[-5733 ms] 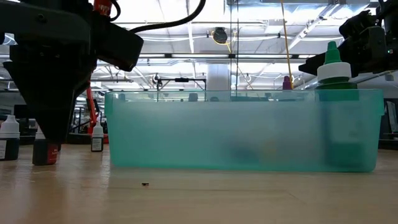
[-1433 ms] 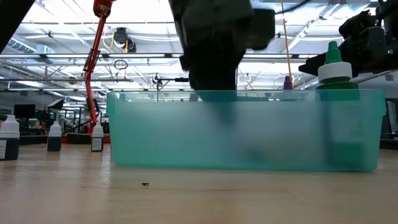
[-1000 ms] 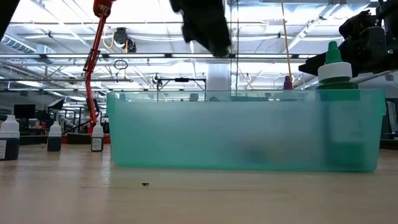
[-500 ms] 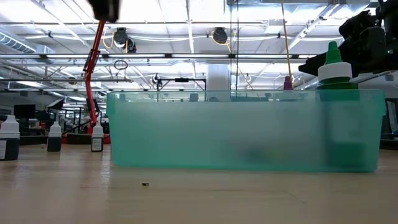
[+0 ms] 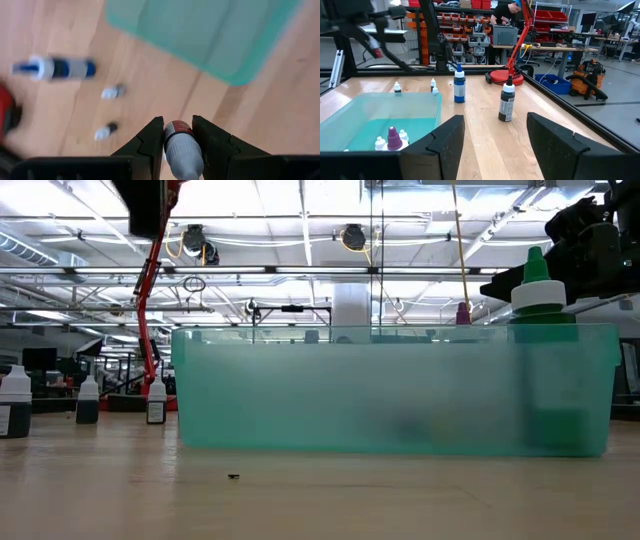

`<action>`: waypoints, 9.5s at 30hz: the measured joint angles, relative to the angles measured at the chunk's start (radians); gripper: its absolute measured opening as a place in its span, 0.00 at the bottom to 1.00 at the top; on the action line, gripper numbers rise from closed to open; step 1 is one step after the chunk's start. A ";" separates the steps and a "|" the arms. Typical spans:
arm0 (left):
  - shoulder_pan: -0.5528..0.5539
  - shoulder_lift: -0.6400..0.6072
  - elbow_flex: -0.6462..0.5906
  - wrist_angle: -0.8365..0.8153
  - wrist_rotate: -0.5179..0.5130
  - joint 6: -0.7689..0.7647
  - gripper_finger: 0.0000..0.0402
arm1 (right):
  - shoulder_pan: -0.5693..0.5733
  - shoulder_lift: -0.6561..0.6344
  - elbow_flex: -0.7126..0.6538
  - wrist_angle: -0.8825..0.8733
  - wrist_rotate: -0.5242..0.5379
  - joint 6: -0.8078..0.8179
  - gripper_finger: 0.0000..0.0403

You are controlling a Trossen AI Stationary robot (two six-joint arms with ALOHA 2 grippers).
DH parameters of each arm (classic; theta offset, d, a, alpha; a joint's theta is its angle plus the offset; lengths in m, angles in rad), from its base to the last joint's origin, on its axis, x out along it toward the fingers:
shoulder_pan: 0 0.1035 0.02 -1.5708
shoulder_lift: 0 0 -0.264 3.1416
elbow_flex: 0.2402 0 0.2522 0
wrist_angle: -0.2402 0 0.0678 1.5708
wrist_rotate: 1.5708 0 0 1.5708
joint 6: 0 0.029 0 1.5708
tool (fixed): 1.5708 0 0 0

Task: Pick & Place food coloring
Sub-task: Put the small red food coloring bottle into the green bin, then put the small black food coloring bottle into the green bin

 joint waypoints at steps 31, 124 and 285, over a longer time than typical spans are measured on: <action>-0.038 -0.431 -0.841 0.630 0.238 -0.499 0.26 | 0.000 0.000 0.000 0.000 0.000 0.000 0.50; 0.431 0.157 -0.212 0.626 0.352 0.816 0.62 | 0.000 0.001 0.000 0.000 0.000 0.000 0.50; 0.378 0.391 0.140 0.474 0.302 0.687 0.19 | 0.000 0.003 0.000 0.000 0.000 0.000 0.51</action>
